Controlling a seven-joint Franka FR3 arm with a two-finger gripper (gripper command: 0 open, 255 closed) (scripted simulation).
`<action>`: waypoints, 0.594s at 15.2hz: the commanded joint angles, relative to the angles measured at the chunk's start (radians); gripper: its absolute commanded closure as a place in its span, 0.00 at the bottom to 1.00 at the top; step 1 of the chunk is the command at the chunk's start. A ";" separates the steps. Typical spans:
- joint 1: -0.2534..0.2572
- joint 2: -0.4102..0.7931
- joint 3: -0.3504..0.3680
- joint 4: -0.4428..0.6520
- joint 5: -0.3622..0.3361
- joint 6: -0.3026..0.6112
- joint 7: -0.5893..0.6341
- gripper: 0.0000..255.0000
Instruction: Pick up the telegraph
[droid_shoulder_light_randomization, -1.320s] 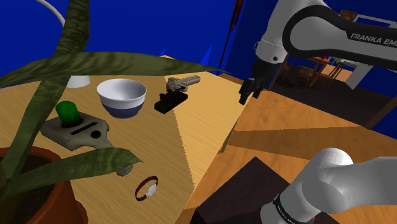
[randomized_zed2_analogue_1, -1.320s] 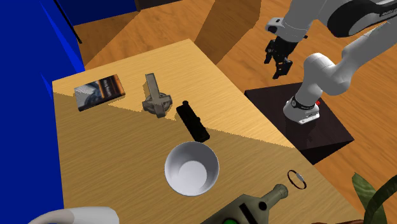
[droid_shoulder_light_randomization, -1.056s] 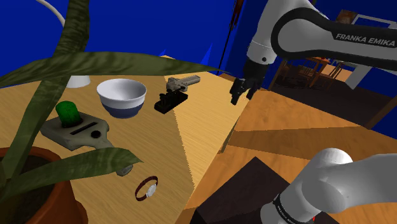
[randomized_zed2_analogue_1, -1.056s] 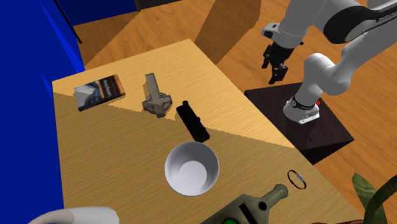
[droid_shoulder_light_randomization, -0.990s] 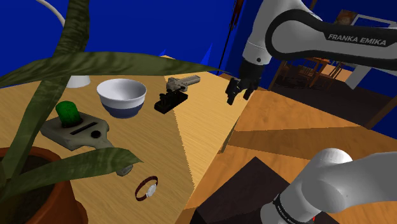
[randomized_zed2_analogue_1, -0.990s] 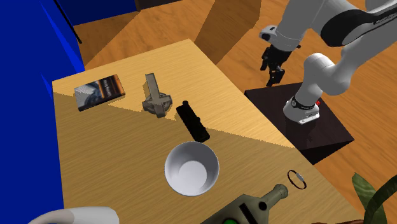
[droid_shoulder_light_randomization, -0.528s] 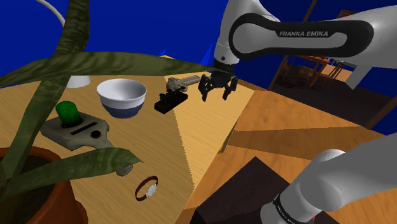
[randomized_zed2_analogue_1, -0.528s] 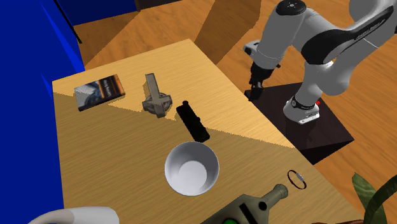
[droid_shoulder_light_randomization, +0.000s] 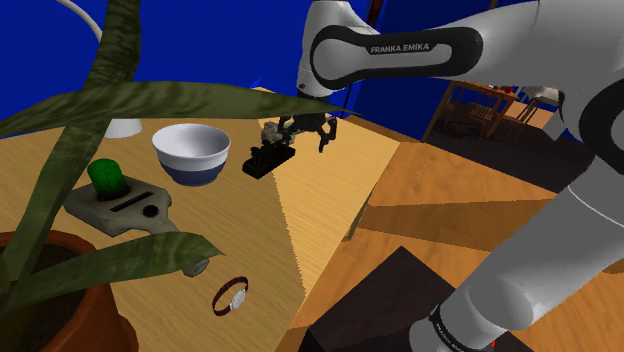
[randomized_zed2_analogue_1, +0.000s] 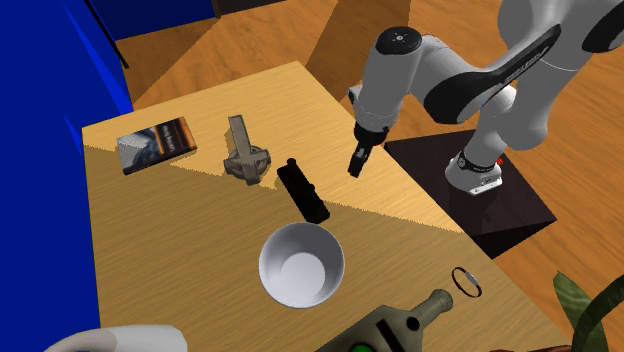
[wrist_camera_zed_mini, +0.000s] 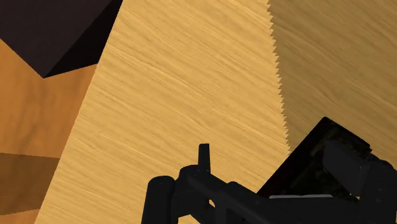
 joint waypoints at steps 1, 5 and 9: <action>-0.001 0.089 0.008 0.076 -0.029 0.004 0.096 0.00; 0.013 0.261 -0.002 0.253 -0.083 -0.016 0.256 0.00; 0.038 0.434 -0.032 0.457 -0.122 -0.057 0.391 0.00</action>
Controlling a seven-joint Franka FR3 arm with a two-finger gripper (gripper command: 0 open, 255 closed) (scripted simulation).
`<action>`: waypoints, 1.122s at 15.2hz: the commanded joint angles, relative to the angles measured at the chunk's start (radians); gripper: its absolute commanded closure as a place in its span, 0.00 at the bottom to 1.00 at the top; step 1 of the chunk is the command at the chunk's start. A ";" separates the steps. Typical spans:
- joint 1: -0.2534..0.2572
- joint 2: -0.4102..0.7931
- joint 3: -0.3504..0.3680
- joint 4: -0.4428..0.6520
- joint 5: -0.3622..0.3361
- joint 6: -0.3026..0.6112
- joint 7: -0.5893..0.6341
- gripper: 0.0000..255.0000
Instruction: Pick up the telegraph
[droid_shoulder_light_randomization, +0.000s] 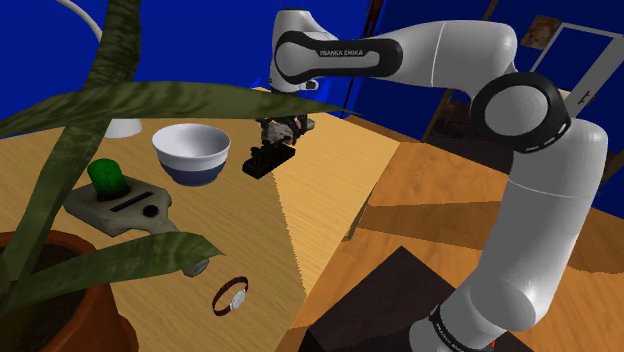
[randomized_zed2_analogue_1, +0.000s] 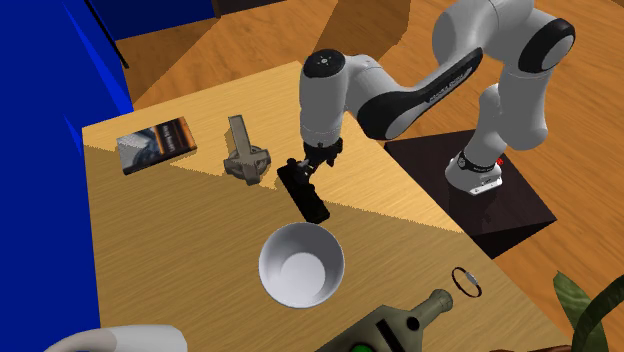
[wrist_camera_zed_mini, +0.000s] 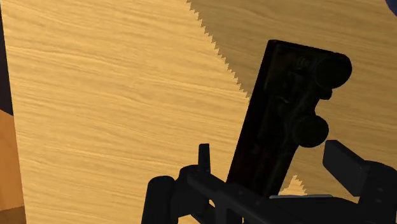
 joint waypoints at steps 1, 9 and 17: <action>0.014 0.085 -0.017 0.098 -0.016 -0.018 0.069 0.00; 0.022 0.167 -0.038 0.129 -0.029 0.032 0.123 0.00; 0.022 0.171 -0.039 0.114 -0.031 0.051 0.125 1.00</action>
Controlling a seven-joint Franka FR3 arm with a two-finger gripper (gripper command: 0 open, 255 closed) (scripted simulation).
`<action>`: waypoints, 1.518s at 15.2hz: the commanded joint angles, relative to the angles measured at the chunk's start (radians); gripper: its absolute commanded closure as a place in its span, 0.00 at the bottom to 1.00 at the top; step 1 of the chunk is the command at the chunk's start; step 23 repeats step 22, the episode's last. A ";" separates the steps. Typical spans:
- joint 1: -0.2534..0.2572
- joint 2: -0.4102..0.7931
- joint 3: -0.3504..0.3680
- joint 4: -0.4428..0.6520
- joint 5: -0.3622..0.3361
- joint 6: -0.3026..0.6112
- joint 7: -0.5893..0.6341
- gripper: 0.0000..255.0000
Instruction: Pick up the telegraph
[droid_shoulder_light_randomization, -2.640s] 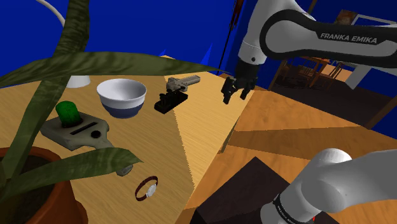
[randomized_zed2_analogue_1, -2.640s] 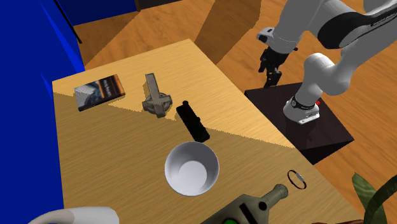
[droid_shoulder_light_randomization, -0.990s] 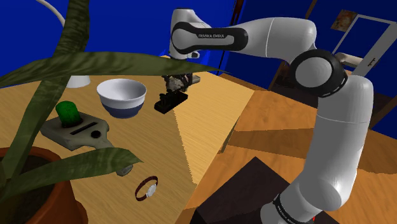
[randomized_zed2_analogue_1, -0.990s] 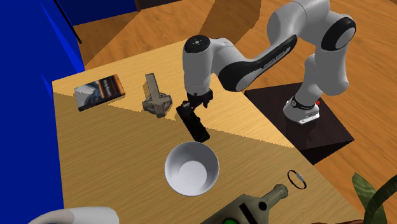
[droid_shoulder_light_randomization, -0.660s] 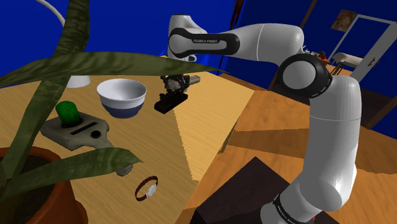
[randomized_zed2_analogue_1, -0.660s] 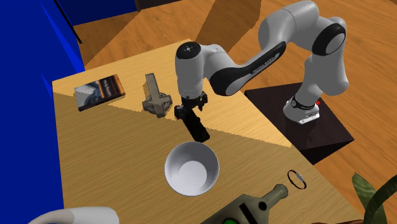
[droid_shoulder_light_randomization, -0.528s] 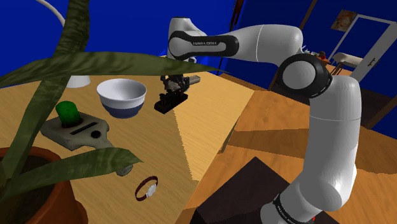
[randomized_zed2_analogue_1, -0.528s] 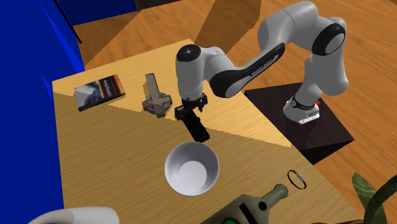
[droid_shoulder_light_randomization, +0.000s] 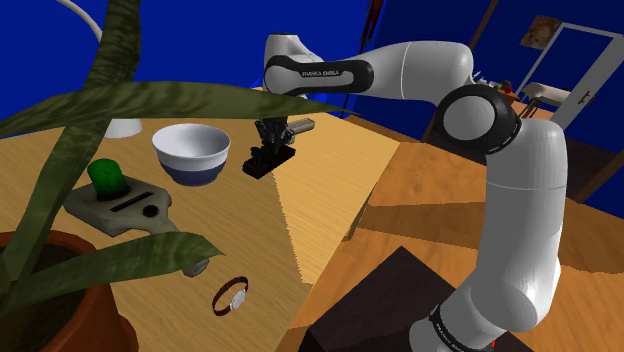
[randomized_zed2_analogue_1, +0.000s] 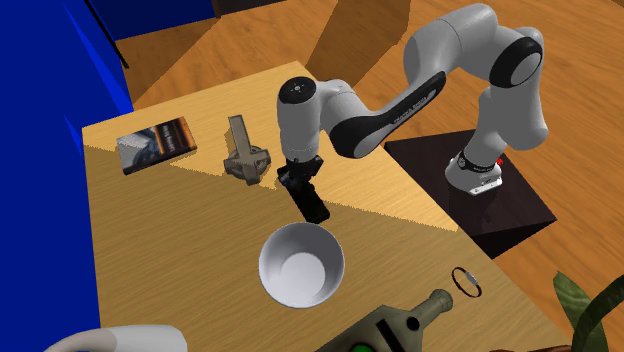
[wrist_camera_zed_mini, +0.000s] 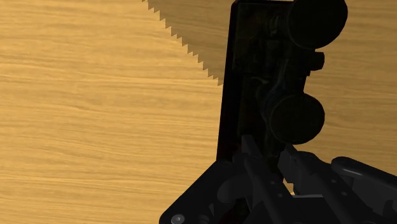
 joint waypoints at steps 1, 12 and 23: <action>0.000 0.001 0.000 0.000 0.000 0.000 0.000 1.00; 0.005 -0.010 0.003 0.078 0.006 -0.087 -0.009 1.00; 0.016 -0.004 0.005 0.198 0.007 -0.200 -0.018 1.00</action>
